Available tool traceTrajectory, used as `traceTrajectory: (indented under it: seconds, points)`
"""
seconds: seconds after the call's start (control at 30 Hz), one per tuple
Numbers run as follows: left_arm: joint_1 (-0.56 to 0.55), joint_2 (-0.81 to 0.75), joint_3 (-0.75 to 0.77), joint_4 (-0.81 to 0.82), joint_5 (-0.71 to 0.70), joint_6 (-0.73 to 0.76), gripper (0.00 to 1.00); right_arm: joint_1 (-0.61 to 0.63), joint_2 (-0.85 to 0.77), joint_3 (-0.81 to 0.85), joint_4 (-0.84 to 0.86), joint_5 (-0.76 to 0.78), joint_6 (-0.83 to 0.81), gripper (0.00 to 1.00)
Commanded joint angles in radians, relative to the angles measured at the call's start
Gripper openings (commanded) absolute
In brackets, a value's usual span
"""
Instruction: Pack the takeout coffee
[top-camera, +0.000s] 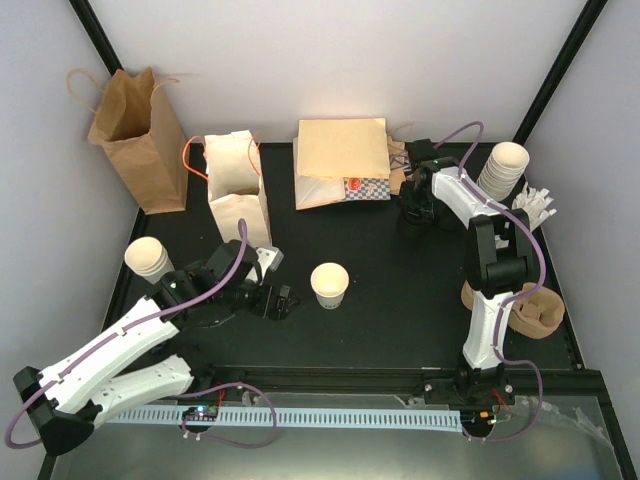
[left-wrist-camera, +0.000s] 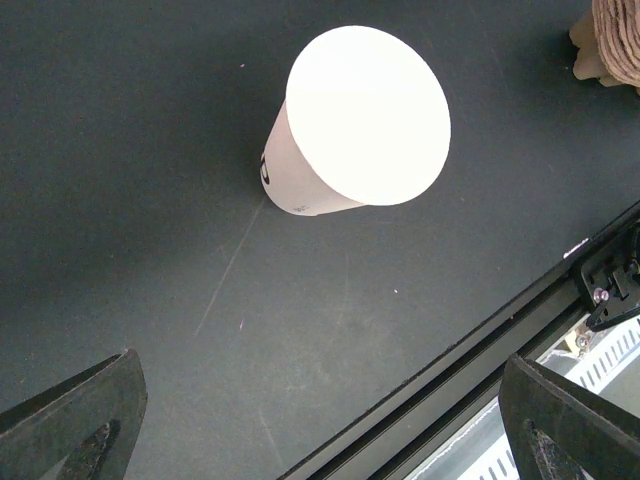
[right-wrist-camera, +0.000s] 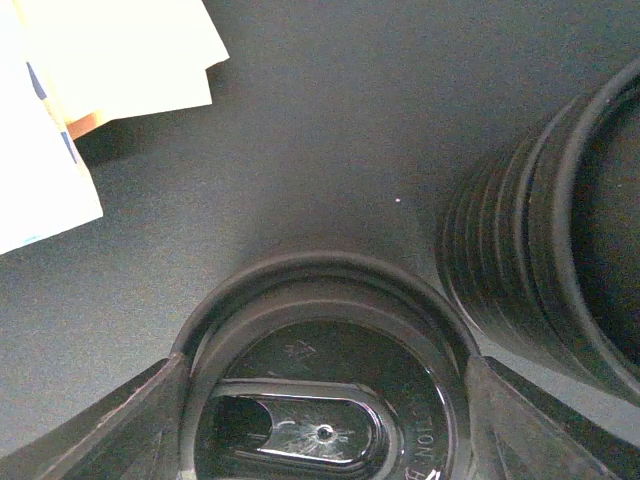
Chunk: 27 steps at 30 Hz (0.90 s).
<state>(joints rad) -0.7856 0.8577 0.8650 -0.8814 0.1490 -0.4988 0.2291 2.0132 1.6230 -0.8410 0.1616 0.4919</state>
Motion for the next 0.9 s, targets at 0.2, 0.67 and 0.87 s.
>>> traceTrajectory:
  seconds: [0.2, 0.67, 0.87]
  points:
    - [0.005, 0.000, 0.007, 0.021, -0.013, 0.002, 0.99, -0.004, -0.032, 0.017, -0.020, -0.001, -0.006, 0.73]
    - [0.005, 0.007, 0.021, 0.021, -0.011, 0.006, 0.99, -0.005, -0.068, 0.043, -0.051, -0.004, -0.013, 0.73]
    - [0.005, 0.012, 0.024, 0.021, -0.010, 0.009, 0.99, -0.004, -0.072, 0.039, -0.054, -0.011, -0.016, 0.73]
